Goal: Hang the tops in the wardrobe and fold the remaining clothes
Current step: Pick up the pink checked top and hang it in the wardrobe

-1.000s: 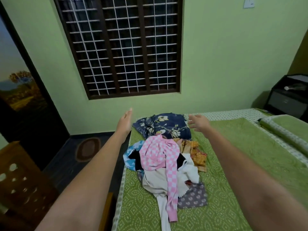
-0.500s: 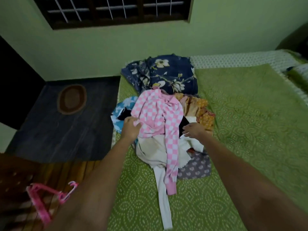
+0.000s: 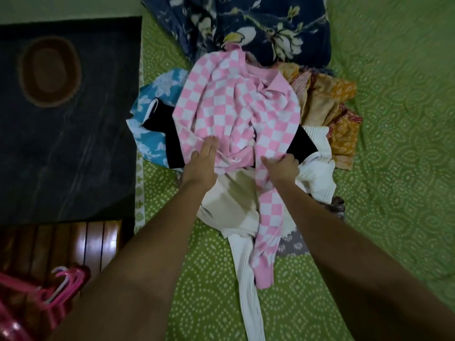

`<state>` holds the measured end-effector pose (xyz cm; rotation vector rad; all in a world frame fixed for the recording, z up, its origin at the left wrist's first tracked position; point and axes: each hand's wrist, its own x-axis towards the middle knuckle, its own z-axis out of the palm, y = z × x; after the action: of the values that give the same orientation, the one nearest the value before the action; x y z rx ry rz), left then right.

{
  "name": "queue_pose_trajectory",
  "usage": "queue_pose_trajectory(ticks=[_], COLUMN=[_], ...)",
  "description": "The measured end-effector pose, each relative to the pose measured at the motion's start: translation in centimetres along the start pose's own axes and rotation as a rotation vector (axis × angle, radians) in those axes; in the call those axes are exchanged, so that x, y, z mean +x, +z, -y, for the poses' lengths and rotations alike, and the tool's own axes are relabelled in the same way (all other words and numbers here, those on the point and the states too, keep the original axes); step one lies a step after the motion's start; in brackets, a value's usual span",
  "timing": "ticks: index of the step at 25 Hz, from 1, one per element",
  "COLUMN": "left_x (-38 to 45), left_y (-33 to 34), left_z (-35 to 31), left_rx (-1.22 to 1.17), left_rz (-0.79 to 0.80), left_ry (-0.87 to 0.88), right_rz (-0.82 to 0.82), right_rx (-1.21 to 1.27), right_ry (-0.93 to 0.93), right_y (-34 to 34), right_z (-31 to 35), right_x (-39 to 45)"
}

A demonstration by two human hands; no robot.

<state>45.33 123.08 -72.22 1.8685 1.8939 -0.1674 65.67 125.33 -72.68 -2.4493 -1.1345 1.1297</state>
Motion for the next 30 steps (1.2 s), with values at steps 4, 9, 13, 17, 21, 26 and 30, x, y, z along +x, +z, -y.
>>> queue_pose_trajectory(ticks=[4,9,13,17,21,26,30], left_x=[2.8,0.6,-6.2,-15.8,-22.0,-17.8,-13.5], left_y=[-1.2,-4.0,-6.6,-8.1,-4.9,-2.4,-0.5], left_z=[-1.2,-1.4,-1.2,-4.4,-6.8,-4.9,-4.2], left_rx=[0.151,0.139,-0.125,0.009,0.171,0.035,0.122], left_rz=[-0.078,-0.160,0.012,0.450,0.955,0.416,0.226], left_ry=[-0.029,0.086,0.031,0.078,0.131,0.023,0.034], right_rz=[-0.076,-0.070,0.110,0.450,0.711,0.448,0.292], right_rx=[-0.003,0.341,0.396,-0.035,-0.681,-0.620,-0.453], right_ry=[-0.068,-0.079,-0.025,-0.037,-0.062,-0.153,-0.218], right_y=[0.4,-2.6,-7.0,-10.7,-12.9,-10.4,-5.4], right_z=[1.5,0.5,-0.9,-5.0,-9.9,-10.4,-9.0], right_x=[1.8,-0.3,-4.0,-10.8,-15.1,-13.7,-12.0])
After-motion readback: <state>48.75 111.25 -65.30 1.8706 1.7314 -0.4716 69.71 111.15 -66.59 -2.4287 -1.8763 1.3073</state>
